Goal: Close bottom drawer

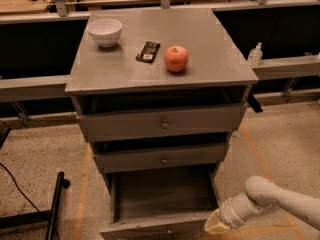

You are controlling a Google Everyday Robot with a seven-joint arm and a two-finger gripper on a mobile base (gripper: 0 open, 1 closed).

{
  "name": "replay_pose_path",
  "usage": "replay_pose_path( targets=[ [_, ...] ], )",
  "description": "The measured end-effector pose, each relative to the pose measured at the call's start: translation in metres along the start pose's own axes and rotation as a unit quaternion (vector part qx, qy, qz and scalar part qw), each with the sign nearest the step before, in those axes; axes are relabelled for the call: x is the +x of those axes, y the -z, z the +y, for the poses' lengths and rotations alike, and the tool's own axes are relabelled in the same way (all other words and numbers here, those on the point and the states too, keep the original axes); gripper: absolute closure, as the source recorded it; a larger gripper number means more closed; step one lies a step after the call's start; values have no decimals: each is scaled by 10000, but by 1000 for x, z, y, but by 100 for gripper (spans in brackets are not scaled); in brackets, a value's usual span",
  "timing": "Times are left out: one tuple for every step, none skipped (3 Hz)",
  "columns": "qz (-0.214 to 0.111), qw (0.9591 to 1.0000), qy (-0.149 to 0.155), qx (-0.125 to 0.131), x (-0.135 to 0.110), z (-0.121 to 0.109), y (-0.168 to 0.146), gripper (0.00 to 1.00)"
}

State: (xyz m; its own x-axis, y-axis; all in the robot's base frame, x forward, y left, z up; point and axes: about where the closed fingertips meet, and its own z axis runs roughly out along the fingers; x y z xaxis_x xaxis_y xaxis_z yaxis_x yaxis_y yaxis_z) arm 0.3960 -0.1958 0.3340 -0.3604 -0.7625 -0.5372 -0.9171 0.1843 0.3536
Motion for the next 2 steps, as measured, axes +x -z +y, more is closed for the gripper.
replay_pose_path(
  targets=[
    [-205, 9995, -21, 250, 25, -36, -25, 100],
    [-363, 9982, -69, 478, 45, -62, -43, 100]
  ],
)
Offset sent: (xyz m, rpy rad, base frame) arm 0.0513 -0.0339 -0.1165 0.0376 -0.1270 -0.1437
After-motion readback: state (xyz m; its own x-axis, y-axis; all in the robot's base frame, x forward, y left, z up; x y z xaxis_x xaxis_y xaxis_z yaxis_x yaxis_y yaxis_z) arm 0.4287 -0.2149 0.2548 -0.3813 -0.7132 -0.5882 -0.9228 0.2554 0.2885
